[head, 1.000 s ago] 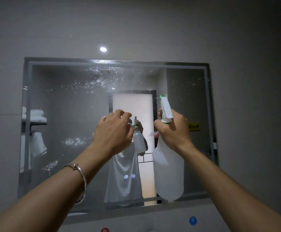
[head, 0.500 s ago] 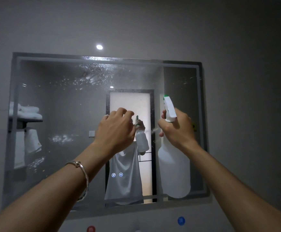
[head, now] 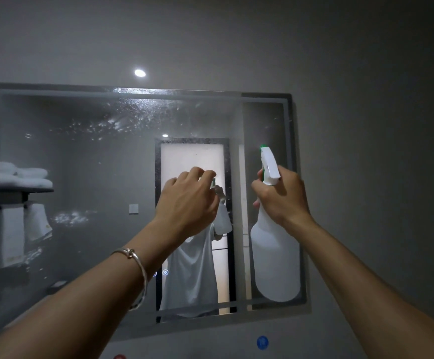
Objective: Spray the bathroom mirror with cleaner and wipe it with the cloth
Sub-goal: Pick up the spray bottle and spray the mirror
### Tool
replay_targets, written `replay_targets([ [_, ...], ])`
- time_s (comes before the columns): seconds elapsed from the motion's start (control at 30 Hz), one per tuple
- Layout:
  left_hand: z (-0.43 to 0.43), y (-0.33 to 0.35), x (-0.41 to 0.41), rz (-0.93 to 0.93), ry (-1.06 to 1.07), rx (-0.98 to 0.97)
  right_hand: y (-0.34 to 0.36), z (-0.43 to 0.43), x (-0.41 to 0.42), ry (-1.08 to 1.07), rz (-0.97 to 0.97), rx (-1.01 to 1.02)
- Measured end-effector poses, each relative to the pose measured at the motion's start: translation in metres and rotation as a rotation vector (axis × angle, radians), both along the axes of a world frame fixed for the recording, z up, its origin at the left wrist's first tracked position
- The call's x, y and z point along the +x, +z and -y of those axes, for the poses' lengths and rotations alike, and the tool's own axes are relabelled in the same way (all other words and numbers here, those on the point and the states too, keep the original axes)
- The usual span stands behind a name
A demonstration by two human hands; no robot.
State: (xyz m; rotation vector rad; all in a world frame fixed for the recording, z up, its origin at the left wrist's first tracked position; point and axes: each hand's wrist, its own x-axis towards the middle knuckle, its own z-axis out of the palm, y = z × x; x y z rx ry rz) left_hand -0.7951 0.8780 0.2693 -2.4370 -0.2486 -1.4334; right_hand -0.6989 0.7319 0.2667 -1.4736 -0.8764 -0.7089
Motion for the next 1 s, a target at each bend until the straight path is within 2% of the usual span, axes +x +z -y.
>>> replay_targets([
  [0.5,0.041,-0.001,0.026,-0.026,-0.061,0.009,-0.002,0.047,0.016,0.038,-0.044,0.050],
  [1.0,0.066,-0.003,0.048,-0.043,-0.149,0.026,-0.003,0.069,0.030,-0.031,-0.093,0.119],
])
